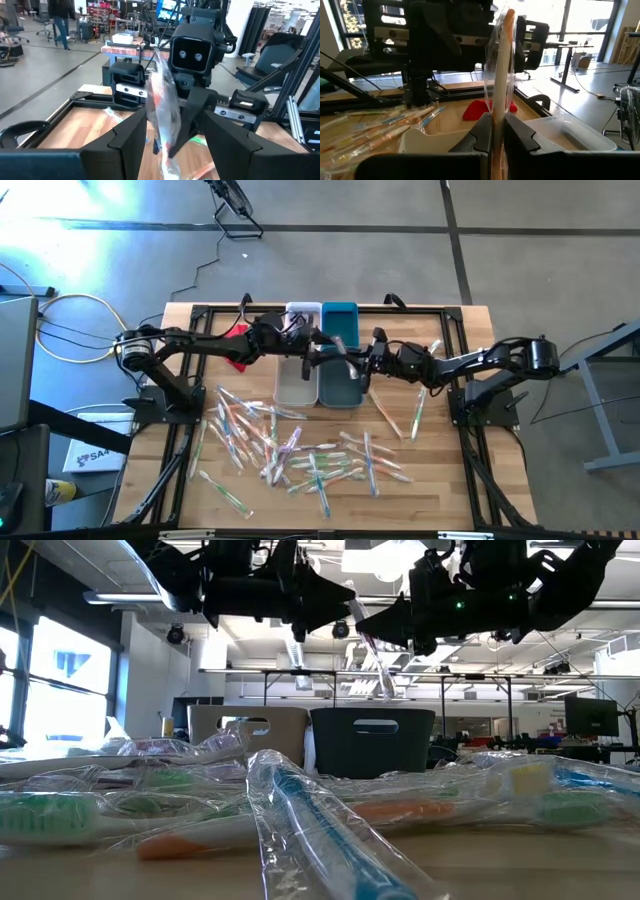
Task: Pick & Place Toothbrushes
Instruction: Put the orange toothbrush into the transparent bin
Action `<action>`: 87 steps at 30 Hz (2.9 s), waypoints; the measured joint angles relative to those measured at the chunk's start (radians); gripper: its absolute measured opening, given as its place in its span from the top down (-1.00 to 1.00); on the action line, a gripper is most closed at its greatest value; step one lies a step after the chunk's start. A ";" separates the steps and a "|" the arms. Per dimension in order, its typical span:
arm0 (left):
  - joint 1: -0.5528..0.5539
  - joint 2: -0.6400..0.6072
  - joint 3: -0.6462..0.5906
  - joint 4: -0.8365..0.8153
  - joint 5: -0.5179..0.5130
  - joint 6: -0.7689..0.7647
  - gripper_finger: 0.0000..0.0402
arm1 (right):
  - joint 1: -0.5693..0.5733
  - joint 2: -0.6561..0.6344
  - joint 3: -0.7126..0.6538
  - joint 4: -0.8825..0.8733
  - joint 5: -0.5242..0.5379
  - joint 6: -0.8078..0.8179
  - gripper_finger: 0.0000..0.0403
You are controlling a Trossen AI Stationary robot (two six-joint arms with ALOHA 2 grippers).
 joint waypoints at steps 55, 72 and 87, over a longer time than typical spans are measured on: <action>0.001 -0.001 0.000 -0.011 0.006 -0.026 0.84 | 0.008 0.076 0.044 0.058 0.004 -0.010 0.86; 0.001 -0.001 -0.001 -0.011 0.005 0.001 0.89 | 0.020 0.077 0.043 0.055 0.006 -0.010 0.37; 0.001 -0.001 -0.001 -0.039 0.015 0.000 0.89 | 0.028 0.072 0.043 0.029 0.006 -0.010 -0.08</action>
